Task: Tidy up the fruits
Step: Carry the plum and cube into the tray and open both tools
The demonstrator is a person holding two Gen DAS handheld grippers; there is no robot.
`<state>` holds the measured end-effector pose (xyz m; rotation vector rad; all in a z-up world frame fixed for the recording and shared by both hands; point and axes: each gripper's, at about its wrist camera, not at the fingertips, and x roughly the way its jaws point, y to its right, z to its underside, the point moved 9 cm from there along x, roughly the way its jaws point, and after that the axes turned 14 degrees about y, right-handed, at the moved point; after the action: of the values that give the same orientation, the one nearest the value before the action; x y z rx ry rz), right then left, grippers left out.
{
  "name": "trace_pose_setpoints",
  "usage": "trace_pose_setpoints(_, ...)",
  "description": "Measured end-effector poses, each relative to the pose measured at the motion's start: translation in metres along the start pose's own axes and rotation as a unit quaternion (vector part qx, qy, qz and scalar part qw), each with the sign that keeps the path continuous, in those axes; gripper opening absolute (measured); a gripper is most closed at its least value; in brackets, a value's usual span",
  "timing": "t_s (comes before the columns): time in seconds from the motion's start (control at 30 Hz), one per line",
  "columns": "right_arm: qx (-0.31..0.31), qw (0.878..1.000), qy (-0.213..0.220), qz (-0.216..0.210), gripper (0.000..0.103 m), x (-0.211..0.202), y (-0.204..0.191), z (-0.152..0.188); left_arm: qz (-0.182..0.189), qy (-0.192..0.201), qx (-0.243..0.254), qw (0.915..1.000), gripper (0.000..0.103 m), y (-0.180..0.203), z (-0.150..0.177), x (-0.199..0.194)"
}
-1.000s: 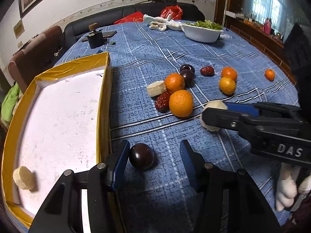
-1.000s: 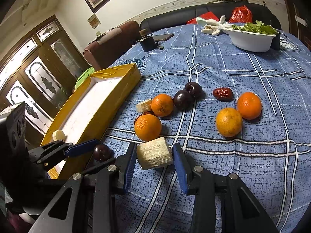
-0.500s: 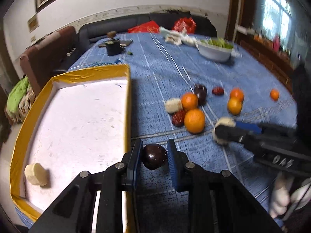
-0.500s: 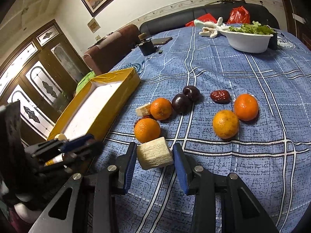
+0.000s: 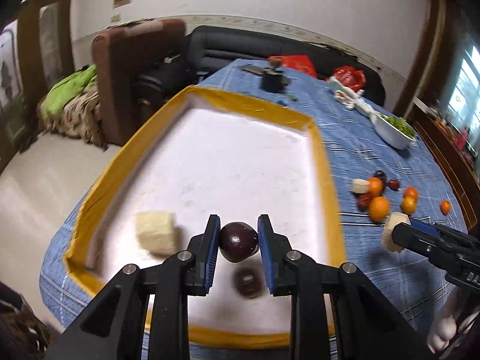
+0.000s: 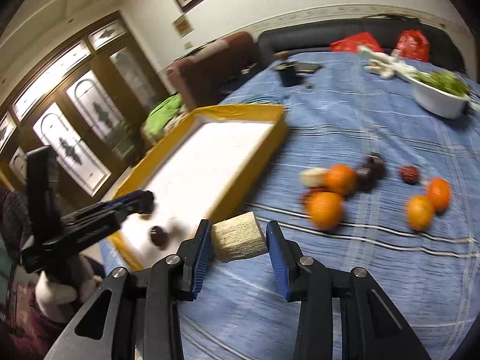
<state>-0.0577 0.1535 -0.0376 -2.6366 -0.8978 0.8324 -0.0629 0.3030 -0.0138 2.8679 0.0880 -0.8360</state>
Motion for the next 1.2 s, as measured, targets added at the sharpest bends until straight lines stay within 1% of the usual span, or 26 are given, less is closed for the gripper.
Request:
trace_pose_setpoints(0.17,-0.039,0.999,-0.022,-0.016,0.042,0.028,-0.042,0.005,-0.017,-0.012,-0.022,0.9995,0.025,-0.027,0.01,0.005)
trace_pose_setpoints(0.3,-0.086,0.995,-0.049,-0.014,0.042,0.056,-0.07,0.019,-0.01,-0.018,-0.037,0.9991,0.025,-0.032,0.016,0.007)
trace_pose_setpoints(0.43,-0.117,0.99,-0.076,-0.003,0.042,0.078,-0.08,0.035,0.004,-0.014,-0.062,0.998,0.028,-0.038,0.016,0.002)
trace_pose_setpoints(0.5,-0.125,0.989,-0.084,0.003,0.042,0.085,-0.08,0.039,0.019,-0.008,-0.088,0.9959,0.037,-0.044,0.011,-0.003)
trace_pose_setpoints(0.53,-0.128,0.988,-0.086,0.006,0.043,0.087,-0.08,0.041,0.023,-0.003,-0.102,0.9945,0.047,-0.048,0.009,-0.006)
trace_pose_setpoints(0.57,-0.131,0.987,-0.088,0.009,0.043,0.088,-0.079,0.042,0.02,0.006,-0.116,0.9931,0.059,-0.055,0.005,-0.011)
trace_pose_setpoints(0.63,-0.136,0.987,-0.084,0.014,0.043,0.09,-0.079,0.042,0.012,0.022,-0.131,0.9911,0.065,-0.065,-0.002,-0.018)
trace_pose_setpoints(0.67,-0.137,0.987,-0.084,0.013,0.043,0.09,-0.08,0.041,0.015,0.03,-0.143,0.9892,0.066,-0.07,-0.005,-0.022)
trace_pose_setpoints(0.7,-0.138,0.987,-0.083,0.014,0.046,0.089,-0.081,0.04,0.017,0.032,-0.151,0.9879,0.067,-0.072,-0.007,-0.024)
trace_pose_setpoints(0.77,-0.139,0.987,-0.077,0.012,0.054,0.087,-0.083,0.039,0.019,0.034,-0.166,0.9853,0.073,-0.076,-0.009,-0.027)
trace_pose_setpoints(0.9,-0.135,0.989,-0.061,0.005,0.055,0.072,-0.086,0.034,0.017,0.031,-0.162,0.9861,0.078,-0.071,-0.01,-0.029)
trace_pose_setpoints(0.97,-0.128,0.991,-0.049,0.003,0.055,0.059,-0.082,0.032,0.024,0.031,-0.158,0.9867,0.082,-0.063,-0.013,-0.031)
trace_pose_setpoints(1.1,-0.102,0.994,-0.024,0.02,0.057,0.023,-0.05,0.027,0.044,0.032,-0.129,0.9902,0.084,-0.035,-0.017,-0.034)
trace_pose_setpoints(1.2,-0.069,0.996,-0.008,0.057,0.059,-0.007,-0.004,0.022,0.064,0.022,-0.113,0.9912,0.084,-0.01,-0.016,-0.032)
